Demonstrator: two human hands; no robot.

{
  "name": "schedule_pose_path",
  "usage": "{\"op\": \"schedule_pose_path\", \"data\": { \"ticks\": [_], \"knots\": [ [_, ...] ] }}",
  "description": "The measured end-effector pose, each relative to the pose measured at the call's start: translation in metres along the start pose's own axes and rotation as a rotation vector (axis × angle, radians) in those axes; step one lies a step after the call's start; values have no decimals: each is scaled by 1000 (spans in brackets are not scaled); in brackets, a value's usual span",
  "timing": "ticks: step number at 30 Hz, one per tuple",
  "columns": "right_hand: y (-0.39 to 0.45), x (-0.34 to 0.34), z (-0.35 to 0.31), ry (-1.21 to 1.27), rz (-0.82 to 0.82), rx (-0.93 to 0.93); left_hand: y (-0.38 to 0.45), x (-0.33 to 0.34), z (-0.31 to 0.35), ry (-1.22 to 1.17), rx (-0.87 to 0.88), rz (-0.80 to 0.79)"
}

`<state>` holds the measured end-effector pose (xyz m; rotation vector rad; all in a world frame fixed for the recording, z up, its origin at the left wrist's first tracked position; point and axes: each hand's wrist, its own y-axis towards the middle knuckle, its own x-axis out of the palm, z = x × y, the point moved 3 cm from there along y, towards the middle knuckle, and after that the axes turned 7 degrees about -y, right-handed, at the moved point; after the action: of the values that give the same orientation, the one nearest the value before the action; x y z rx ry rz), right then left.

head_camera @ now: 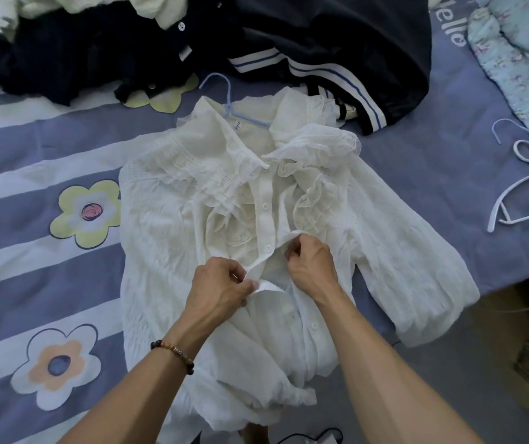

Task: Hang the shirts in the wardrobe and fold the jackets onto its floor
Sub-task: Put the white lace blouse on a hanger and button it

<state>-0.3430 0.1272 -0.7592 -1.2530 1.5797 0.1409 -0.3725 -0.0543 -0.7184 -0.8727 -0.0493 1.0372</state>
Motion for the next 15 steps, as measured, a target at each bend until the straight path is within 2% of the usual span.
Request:
{"op": "schedule_pose_path", "data": {
  "ticks": [4,9,15],
  "knots": [
    [-25,-15,0,255,-135,76,-8,13,12,-121,6,-41],
    [-61,-41,3,469,-273,74,-23,35,25,-277,15,-15],
    [-74,-56,13,555,53,42,-40,54,25,-444,-55,14]
  ]
}}
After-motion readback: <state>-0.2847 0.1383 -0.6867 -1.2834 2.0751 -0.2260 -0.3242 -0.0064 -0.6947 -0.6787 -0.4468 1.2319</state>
